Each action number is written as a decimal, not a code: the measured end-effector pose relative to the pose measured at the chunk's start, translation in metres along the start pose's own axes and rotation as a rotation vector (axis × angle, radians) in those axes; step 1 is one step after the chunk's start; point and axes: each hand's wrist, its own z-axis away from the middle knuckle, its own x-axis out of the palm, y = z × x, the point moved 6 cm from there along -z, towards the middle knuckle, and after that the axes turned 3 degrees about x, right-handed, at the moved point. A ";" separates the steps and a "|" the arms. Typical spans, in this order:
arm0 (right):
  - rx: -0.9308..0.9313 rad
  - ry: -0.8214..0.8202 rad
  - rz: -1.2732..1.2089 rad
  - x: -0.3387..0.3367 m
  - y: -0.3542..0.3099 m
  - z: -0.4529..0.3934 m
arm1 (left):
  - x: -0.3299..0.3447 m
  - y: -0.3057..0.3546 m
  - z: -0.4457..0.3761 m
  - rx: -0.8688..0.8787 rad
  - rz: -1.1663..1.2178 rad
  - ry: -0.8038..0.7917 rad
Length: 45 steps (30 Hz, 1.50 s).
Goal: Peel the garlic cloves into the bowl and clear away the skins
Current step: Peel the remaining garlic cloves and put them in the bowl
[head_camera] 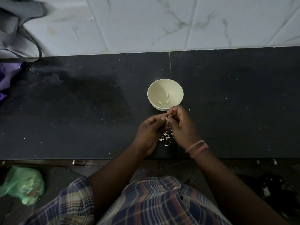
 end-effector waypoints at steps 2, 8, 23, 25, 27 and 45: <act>0.019 -0.030 0.015 0.001 0.005 -0.003 | -0.001 0.001 0.000 0.013 -0.026 -0.007; 0.068 -0.054 0.028 -0.002 0.009 -0.004 | -0.003 0.006 -0.003 0.047 -0.153 -0.017; -0.019 0.063 0.128 -0.006 -0.001 -0.005 | 0.004 0.007 -0.007 0.067 -0.071 0.002; -0.053 0.054 0.121 -0.007 -0.004 -0.005 | 0.005 0.005 -0.007 0.047 0.002 0.014; -0.075 0.071 0.120 -0.008 -0.007 -0.005 | 0.006 0.004 -0.007 0.027 0.064 0.023; -0.146 0.171 0.260 0.003 -0.008 0.005 | -0.004 0.000 -0.017 -0.182 0.055 -0.084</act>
